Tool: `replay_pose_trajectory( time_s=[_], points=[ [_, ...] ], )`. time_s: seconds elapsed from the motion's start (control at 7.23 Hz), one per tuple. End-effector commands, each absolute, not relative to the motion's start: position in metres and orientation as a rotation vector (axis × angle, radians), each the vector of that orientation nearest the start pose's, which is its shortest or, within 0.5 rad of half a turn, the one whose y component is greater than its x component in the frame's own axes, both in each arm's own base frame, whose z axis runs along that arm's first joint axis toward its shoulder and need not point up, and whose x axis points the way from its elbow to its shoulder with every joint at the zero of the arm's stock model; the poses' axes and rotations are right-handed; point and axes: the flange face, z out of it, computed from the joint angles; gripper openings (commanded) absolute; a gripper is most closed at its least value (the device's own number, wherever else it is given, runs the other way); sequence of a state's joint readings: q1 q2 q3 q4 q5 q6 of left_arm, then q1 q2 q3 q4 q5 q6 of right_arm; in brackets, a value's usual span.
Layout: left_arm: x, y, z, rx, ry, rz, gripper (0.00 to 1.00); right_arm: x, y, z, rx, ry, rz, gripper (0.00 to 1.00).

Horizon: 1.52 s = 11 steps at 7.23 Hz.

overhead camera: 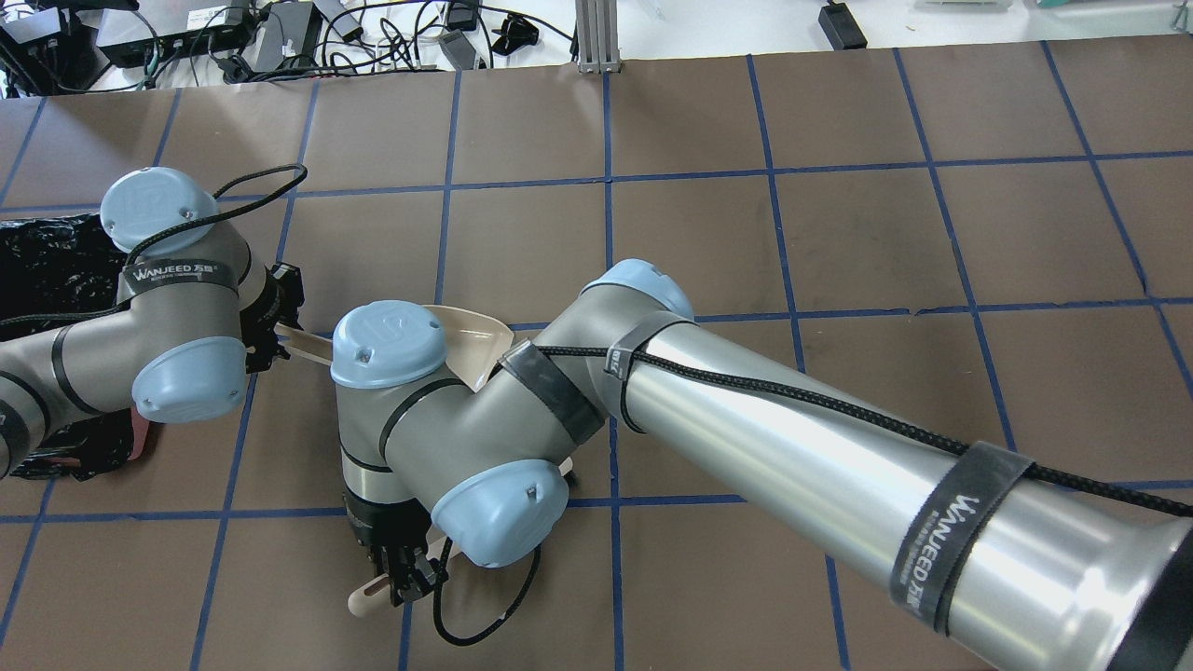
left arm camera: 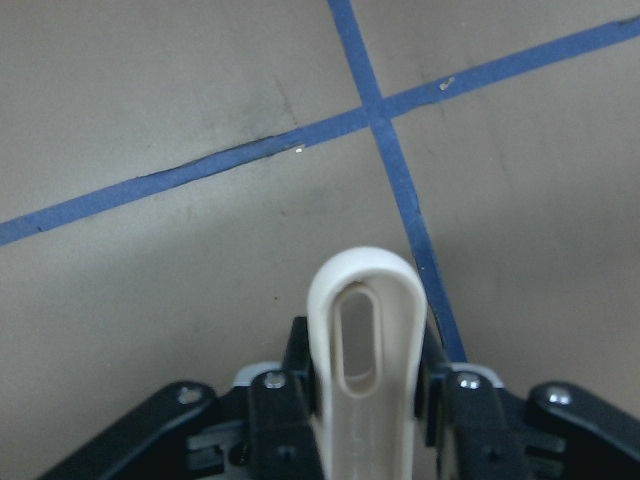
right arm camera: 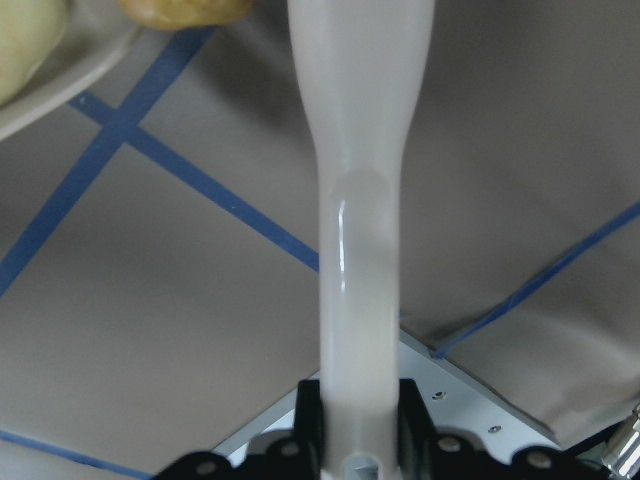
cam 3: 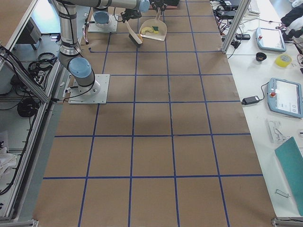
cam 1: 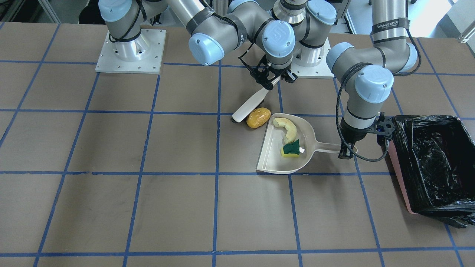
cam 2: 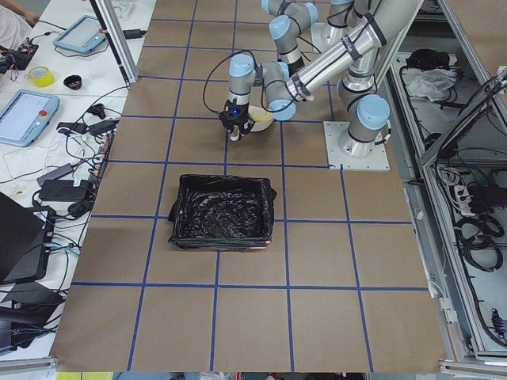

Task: Sweep and dump trash into bin
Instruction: 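Sweep the yellow lump into the dustpan with the right gripper's brush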

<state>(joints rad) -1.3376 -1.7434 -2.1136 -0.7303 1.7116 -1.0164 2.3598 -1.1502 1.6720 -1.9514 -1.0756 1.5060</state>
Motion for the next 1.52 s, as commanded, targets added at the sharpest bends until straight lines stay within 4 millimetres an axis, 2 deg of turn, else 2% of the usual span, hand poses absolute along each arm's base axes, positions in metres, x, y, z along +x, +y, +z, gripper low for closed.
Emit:
replay_pose_trajectory(
  time_s=[0.0,0.14,0.42,0.69,0.83,1.11,1.25,1.38],
  points=[
    [-0.005,-0.495,0.238,-1.793,2.466,-0.257,0.0,0.562,-0.3,0.25,0.722,2.786,0.685,0.0],
    [-0.005,-0.495,0.238,-1.793,2.466,-0.257,0.0,0.567,-0.305,0.253,0.665,2.762,0.636,0.0],
    [-0.005,-0.496,0.239,-1.794,2.468,-0.258,0.0,0.575,-0.313,0.24,0.566,2.753,0.588,0.0],
    [-0.006,-0.496,0.238,-1.794,2.468,-0.256,0.0,0.565,-0.323,0.24,0.543,2.773,0.574,0.0],
    [-0.007,-0.496,0.238,-1.799,2.477,-0.251,0.0,0.556,-0.328,0.235,0.512,2.843,0.558,0.0],
    [-0.008,-0.498,0.239,-1.804,2.49,-0.243,0.0,0.53,-0.348,0.248,0.553,2.889,0.53,0.0],
    [-0.007,-0.503,0.244,-1.805,2.489,-0.251,0.0,0.507,-0.365,0.258,0.528,2.916,0.511,0.0],
    [-0.006,-0.506,0.248,-1.793,2.492,-0.221,0.0,0.466,-0.395,0.278,0.481,2.955,0.489,0.0]
  ],
)
